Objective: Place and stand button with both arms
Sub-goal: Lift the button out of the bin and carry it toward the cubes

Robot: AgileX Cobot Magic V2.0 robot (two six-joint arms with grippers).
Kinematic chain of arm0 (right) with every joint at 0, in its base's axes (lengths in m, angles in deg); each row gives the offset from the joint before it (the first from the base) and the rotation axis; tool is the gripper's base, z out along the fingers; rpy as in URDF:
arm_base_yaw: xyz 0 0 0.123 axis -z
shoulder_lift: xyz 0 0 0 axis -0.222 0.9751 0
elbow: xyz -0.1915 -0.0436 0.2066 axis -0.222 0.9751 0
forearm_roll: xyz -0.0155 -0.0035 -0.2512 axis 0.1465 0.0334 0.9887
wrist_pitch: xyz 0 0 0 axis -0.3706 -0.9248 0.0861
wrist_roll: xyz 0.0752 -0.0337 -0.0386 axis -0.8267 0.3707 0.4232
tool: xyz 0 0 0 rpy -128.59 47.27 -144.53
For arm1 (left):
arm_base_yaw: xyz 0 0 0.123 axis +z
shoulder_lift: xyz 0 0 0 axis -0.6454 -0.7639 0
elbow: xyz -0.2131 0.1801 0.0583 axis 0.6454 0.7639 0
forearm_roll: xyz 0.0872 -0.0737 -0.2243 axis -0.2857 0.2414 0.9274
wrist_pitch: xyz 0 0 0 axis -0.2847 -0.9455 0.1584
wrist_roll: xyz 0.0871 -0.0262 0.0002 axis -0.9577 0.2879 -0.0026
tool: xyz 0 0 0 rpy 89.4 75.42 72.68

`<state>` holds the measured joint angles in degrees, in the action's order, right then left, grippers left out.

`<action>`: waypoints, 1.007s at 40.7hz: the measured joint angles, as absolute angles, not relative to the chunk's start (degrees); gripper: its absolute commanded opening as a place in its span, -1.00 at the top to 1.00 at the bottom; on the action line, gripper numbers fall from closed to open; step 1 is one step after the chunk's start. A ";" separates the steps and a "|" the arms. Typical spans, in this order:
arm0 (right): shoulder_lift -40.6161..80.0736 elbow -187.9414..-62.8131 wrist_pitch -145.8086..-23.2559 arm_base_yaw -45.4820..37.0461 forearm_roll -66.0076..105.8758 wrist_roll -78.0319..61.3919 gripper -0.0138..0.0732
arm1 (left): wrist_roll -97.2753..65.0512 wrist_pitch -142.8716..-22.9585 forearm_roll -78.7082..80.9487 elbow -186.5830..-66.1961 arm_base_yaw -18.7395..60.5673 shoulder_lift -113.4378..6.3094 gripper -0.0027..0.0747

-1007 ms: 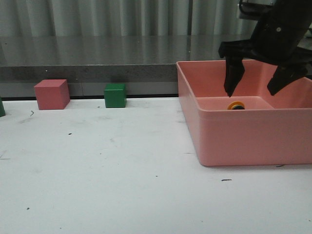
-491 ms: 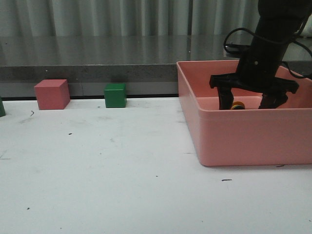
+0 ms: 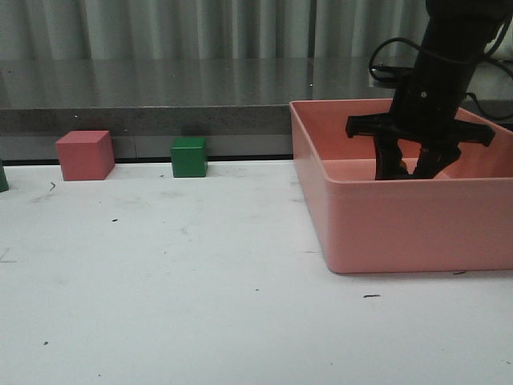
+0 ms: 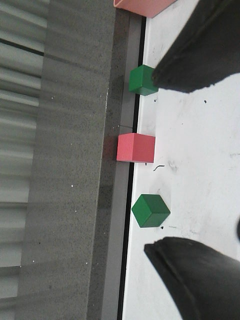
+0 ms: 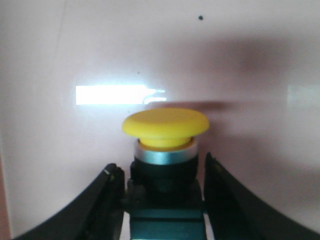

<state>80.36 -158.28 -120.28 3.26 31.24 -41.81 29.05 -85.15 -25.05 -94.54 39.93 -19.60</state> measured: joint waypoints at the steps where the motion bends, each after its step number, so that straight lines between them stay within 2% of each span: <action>1: 79.90 -158.28 -120.42 3.26 31.24 -41.81 0.00 | 29.05 -85.15 -25.05 -94.54 39.93 -19.60 -0.53; 15: 65.27 -158.28 -121.66 1.63 31.24 -41.81 0.00 | 29.05 -85.15 -25.05 -94.54 39.93 -19.60 -0.53; 23: 60.00 -158.35 -121.29 -6.68 31.09 -41.81 0.00 | 29.05 -85.15 -25.05 -94.54 39.93 -19.60 -0.53; 33: 62.16 -158.66 -117.48 -20.34 26.23 -41.81 0.00 | 29.05 -85.15 -25.05 -94.54 39.93 -19.60 -0.53; 41: 70.81 -163.22 -116.53 -28.49 23.09 -41.81 0.00 | 29.05 -85.15 -25.05 -94.54 39.93 -19.60 -0.53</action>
